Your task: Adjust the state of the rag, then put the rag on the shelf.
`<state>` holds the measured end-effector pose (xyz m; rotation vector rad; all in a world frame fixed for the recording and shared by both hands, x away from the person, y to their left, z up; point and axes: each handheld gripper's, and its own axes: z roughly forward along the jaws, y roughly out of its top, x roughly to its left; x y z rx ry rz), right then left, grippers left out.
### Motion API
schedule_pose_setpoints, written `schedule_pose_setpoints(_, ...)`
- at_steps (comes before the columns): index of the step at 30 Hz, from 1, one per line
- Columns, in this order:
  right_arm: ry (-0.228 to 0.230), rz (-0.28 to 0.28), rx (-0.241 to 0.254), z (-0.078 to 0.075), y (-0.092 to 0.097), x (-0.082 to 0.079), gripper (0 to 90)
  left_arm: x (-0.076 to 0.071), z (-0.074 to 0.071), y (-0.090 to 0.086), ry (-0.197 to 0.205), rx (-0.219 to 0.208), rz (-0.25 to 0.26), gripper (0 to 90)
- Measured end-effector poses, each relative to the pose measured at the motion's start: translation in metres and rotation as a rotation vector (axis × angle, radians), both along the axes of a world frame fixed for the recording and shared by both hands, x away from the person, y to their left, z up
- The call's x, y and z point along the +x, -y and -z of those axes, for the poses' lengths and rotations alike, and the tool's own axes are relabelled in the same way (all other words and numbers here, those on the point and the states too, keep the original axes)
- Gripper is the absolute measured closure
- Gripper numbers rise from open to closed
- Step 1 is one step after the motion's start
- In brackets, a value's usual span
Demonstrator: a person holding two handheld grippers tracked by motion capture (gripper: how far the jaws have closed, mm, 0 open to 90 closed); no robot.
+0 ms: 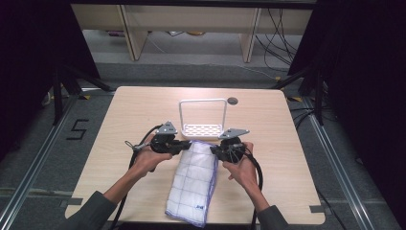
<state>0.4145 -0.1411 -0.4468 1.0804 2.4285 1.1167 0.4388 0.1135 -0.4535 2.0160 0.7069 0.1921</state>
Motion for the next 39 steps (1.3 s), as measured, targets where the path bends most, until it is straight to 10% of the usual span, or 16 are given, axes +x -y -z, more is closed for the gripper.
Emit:
schedule_pose_setpoints(22,0.116,-0.066,0.109,-0.054,0.005,-0.014,84.3,-0.028,-0.057,-0.01,0.077,-0.081,0.024,85.3)
schedule_pose_setpoints(39,0.146,-0.022,0.16,-0.082,0.018,-0.007,84.4,-0.012,-0.088,-0.002,0.086,-0.073,0.018,85.4)
